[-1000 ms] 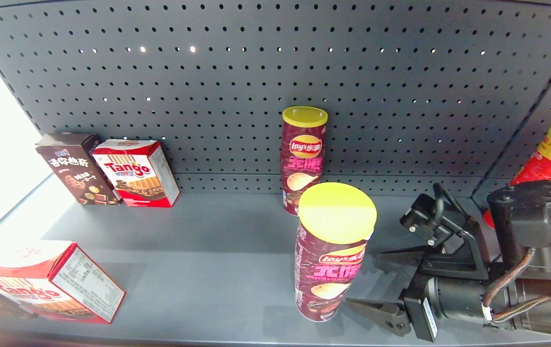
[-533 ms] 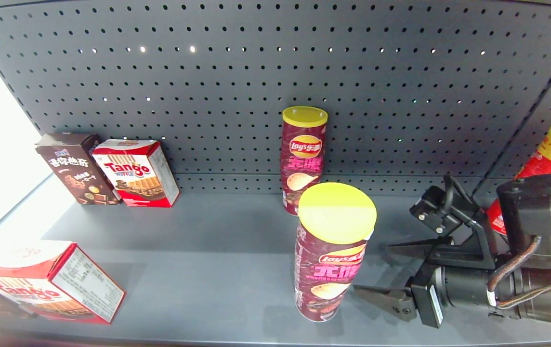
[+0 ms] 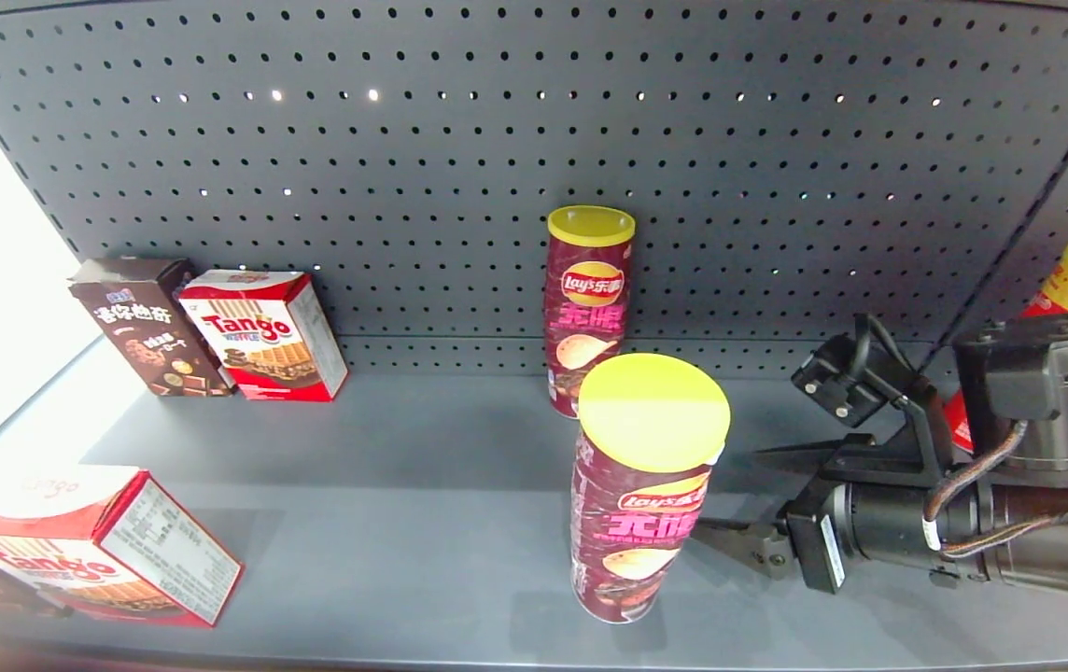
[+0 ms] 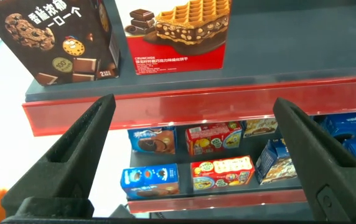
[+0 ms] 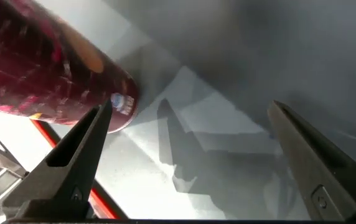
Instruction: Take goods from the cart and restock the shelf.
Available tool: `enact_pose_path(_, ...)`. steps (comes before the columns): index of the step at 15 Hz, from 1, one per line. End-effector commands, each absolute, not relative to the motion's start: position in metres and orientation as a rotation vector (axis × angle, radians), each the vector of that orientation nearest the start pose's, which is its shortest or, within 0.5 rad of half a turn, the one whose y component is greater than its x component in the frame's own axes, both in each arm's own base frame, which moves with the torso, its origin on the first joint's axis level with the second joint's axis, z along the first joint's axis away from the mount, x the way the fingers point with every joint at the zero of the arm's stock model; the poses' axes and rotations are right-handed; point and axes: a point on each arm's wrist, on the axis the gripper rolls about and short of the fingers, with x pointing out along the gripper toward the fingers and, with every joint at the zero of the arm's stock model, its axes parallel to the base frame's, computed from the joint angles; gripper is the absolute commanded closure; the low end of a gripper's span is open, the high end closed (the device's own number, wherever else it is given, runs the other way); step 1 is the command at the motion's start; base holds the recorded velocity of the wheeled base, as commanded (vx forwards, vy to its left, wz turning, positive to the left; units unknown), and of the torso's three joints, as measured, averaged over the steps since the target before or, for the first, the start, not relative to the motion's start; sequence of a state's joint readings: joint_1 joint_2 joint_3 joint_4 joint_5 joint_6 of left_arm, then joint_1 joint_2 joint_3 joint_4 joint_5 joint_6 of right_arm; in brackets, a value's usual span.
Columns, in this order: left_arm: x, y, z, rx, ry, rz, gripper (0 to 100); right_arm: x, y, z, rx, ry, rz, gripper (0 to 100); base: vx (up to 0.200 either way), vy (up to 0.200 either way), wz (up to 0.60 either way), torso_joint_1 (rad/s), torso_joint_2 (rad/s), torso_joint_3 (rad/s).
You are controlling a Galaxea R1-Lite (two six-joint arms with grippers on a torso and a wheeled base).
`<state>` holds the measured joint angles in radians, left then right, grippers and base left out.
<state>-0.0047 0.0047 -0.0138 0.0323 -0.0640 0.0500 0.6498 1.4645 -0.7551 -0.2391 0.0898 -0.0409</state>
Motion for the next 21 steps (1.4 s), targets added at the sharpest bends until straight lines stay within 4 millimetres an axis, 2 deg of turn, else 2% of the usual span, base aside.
enact_pose_path(1,-0.023,-0.001,0.076,0.048,0.023,-0.068,0,0.190,0.151,0.193,-0.177,0.456,0.748,0,0.000,0.000,0.00,0.000,0.00,0.000)
enact_pose_path(9,-0.023,-0.001,0.076,0.048,0.023,-0.070,0,0.182,0.163,0.186,-0.200,0.478,0.806,0,0.000,0.000,0.00,0.000,0.00,0.000)
enact_pose_path(11,-0.023,-0.001,0.076,0.048,0.023,-0.070,0,0.177,0.160,0.185,-0.202,0.479,0.809,0,0.000,0.000,0.00,0.000,0.00,0.000)
enact_pose_path(14,-0.023,-0.001,0.076,0.047,0.023,-0.070,0,0.186,0.150,0.187,-0.187,0.478,0.755,0,0.000,0.000,0.00,0.000,0.00,0.000)
enact_pose_path(16,-0.023,-0.001,0.076,0.048,0.023,-0.071,0,0.194,0.152,0.188,-0.182,0.476,0.740,0,0.000,0.000,0.00,0.000,0.00,0.000)
enact_pose_path(21,-0.023,-0.001,0.076,0.047,0.023,-0.070,0,0.192,0.156,0.186,-0.215,0.465,0.767,0,0.000,0.000,0.00,0.000,0.00,0.000)
